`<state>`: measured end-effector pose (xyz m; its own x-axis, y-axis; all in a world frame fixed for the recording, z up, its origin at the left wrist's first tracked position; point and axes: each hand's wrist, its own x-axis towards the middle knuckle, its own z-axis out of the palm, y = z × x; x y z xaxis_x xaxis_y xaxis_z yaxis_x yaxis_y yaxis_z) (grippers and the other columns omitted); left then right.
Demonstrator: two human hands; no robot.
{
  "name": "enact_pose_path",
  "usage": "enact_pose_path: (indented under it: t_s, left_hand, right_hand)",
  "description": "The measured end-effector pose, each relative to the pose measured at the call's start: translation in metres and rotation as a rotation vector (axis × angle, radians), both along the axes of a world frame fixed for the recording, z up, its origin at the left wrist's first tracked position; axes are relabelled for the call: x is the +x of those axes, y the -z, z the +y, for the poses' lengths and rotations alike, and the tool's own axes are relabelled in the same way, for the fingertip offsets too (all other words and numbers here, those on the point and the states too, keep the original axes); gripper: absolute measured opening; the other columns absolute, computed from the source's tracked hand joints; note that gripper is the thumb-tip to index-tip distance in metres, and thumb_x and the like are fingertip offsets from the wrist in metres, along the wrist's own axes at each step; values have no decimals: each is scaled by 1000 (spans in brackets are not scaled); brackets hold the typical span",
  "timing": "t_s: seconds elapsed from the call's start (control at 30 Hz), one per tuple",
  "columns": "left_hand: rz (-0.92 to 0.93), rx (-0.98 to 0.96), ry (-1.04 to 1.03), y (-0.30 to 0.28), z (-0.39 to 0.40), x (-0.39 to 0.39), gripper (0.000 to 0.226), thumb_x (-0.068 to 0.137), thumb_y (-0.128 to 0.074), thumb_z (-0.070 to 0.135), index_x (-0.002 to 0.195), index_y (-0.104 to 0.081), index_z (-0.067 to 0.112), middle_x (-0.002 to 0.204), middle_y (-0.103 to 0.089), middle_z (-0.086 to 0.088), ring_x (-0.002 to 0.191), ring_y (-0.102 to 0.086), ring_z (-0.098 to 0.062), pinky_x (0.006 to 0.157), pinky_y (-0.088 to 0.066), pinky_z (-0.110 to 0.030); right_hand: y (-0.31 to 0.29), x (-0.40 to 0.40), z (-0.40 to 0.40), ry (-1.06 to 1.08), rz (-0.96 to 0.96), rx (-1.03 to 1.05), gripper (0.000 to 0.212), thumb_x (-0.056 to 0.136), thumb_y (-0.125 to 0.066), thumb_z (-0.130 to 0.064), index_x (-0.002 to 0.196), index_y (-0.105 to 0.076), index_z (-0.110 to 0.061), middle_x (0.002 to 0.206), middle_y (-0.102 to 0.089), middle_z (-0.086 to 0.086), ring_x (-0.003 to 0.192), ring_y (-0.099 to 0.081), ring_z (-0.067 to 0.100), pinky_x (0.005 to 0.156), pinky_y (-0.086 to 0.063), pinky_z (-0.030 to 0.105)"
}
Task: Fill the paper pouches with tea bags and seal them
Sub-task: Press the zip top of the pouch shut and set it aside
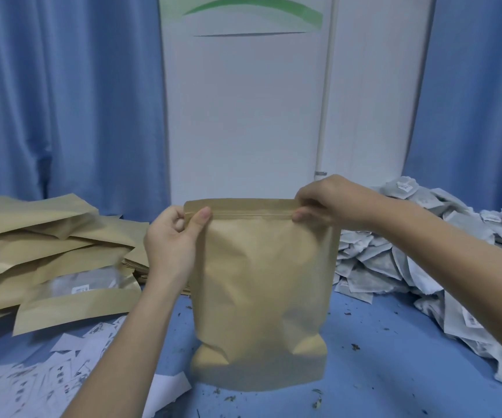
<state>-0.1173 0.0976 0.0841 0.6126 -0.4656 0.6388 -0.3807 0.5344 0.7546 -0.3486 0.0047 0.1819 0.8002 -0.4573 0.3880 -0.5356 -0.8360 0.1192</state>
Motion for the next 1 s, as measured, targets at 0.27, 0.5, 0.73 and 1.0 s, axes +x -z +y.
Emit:
enact_pose_path:
  t_s: [0.27,0.5,0.73,1.0]
  left_hand:
    - [98,-35,132,11,-2,11,54,63,-73,58,71,-55,8,64,-51,-9,63,-43,-15,62,-39,-29]
    - [187,334,519,47,0,14,66,43,-87,43,103,-65,24,102,-73,0,95,-69,-20,75,-54,-34]
    - [391,170,498,59,-1,7,51,55,-81,27,102,-66,12,96,-73,-9,87,-70,-22,65,-56,-25]
    - [240,556,612,49,11,21,55,66,-82,36,112,-63,11,105,-72,-3,96,-69,-20,77,-55,-35]
  right_hand:
    - [14,-9,-9,110,-129,-53,44,88,-53,-46,62,-41,-13,56,-41,-1,57,-39,14,56,-22,26]
    - [42,-3,-13,7,-728,112,24,78,-72,-34,63,-56,-23,52,-44,-11,53,-44,0,53,-32,10]
    - [117,-10,-6,-173,-676,1103,52,73,-74,-35,119,-55,-23,111,-69,-7,98,-66,8,70,-52,16]
    - [174,-1,-8,-182,-1037,1374,46,74,-68,-29,115,-58,-10,107,-71,7,95,-68,22,69,-55,25]
